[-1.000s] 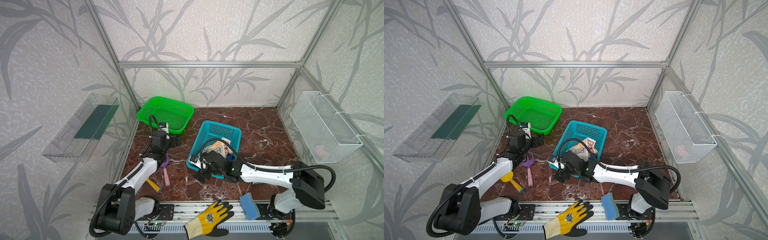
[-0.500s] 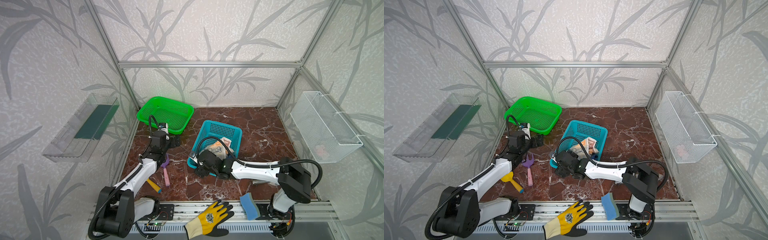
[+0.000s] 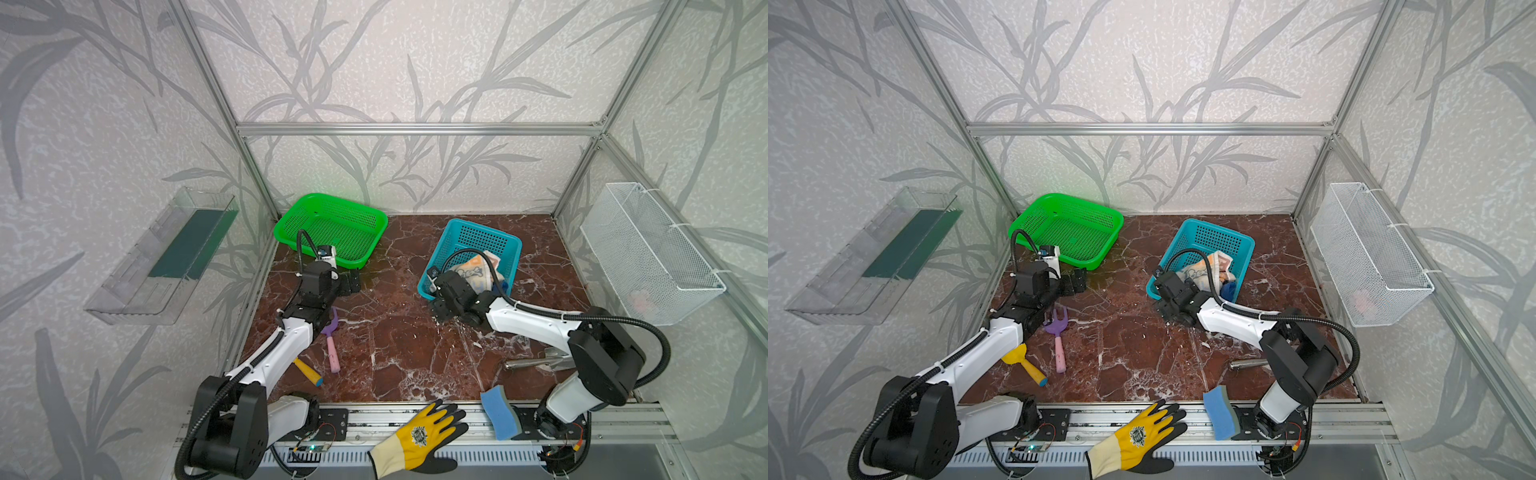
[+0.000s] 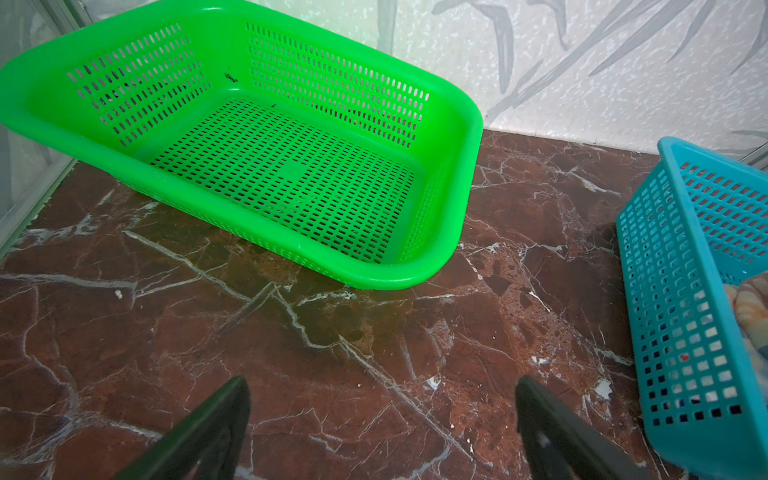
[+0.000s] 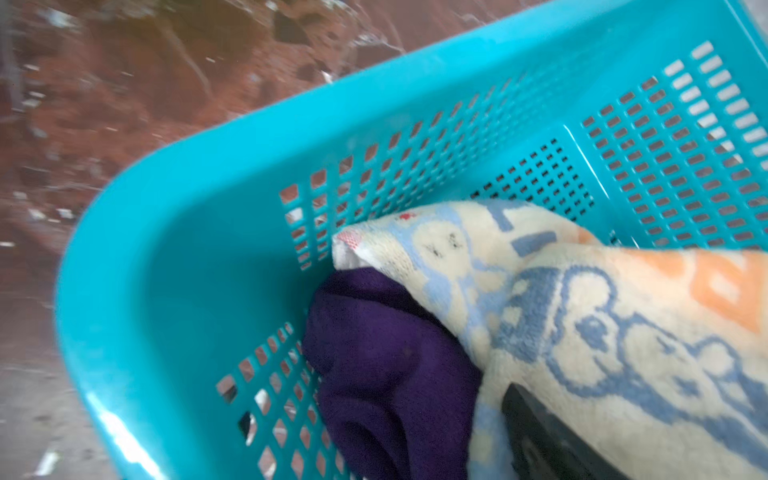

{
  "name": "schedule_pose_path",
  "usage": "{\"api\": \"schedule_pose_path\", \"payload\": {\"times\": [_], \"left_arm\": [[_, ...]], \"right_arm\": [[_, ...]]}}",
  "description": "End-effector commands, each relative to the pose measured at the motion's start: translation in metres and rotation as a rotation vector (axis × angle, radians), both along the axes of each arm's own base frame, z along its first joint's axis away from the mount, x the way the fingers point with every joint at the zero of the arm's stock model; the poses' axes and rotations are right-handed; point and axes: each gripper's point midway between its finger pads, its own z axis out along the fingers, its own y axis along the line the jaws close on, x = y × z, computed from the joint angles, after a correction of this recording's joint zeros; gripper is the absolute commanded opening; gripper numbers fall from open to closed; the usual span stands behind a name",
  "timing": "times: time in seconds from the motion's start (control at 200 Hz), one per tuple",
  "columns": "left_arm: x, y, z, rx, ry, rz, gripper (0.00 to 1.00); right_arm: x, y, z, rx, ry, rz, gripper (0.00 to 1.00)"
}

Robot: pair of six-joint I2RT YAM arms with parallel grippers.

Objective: Fold and stack the towels

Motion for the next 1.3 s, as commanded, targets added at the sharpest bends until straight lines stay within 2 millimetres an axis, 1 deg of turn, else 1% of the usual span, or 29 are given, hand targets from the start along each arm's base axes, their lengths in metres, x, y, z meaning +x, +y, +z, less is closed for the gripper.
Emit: {"api": "schedule_pose_path", "payload": {"times": [0.0,0.045,0.115,0.255,0.33,0.385,0.515,0.655,0.725,0.825,0.895,0.99,1.05,1.125,1.195,1.26,1.295], "left_arm": [[0.001,0.0,0.012,0.009,-0.038,0.002,0.99],[0.002,0.0,0.012,0.006,-0.041,0.002,0.99],[0.003,-0.001,0.013,0.003,-0.044,0.0,0.99],[0.005,-0.003,0.011,-0.003,-0.043,-0.009,0.99],[0.006,-0.004,0.01,-0.004,-0.041,-0.012,0.99],[0.007,-0.005,0.009,-0.007,-0.038,-0.015,0.99],[0.009,-0.006,0.005,-0.014,-0.034,-0.019,0.99],[0.013,-0.009,0.001,-0.027,-0.028,-0.029,0.99],[0.014,-0.011,-0.002,-0.035,-0.023,-0.036,0.99],[0.016,-0.014,-0.006,-0.043,-0.015,-0.044,0.99],[0.016,-0.015,-0.008,-0.046,-0.01,-0.047,0.99],[0.017,-0.016,-0.009,-0.049,-0.008,-0.055,0.99],[0.017,-0.017,-0.009,-0.054,-0.01,-0.059,0.99],[0.017,-0.02,-0.008,-0.061,-0.015,-0.073,0.99],[0.016,-0.022,-0.006,-0.071,-0.021,-0.083,0.99],[0.015,-0.023,-0.004,-0.077,-0.025,-0.09,0.99],[0.014,-0.023,-0.003,-0.08,-0.028,-0.092,0.99]], "right_arm": [[0.002,-0.051,0.005,-0.087,0.015,-0.119,0.98],[0.004,-0.067,0.007,-0.103,0.023,-0.16,1.0],[0.005,-0.093,0.007,-0.13,0.048,-0.236,0.99],[0.003,-0.138,0.008,-0.137,0.095,-0.382,0.99],[0.0,-0.153,0.012,-0.144,0.099,-0.436,0.99],[-0.004,-0.167,0.017,-0.157,0.104,-0.493,0.99],[-0.014,-0.194,0.028,-0.165,0.114,-0.596,0.99],[-0.021,-0.218,0.045,-0.172,0.082,-0.677,0.99],[-0.023,-0.218,0.051,-0.154,0.084,-0.669,0.99],[-0.023,-0.193,0.061,-0.023,0.113,-0.571,0.99],[-0.02,-0.178,0.072,0.071,0.085,-0.51,0.99],[-0.012,-0.166,0.089,0.161,0.031,-0.478,0.99],[-0.004,-0.169,0.097,0.161,-0.003,-0.505,1.0],[0.009,-0.176,0.101,0.134,-0.02,-0.549,0.98],[0.024,-0.183,0.098,0.117,-0.013,-0.589,0.94],[0.036,-0.193,0.093,0.098,0.007,-0.637,0.9],[0.042,-0.201,0.091,0.081,0.01,-0.67,0.89]]}}
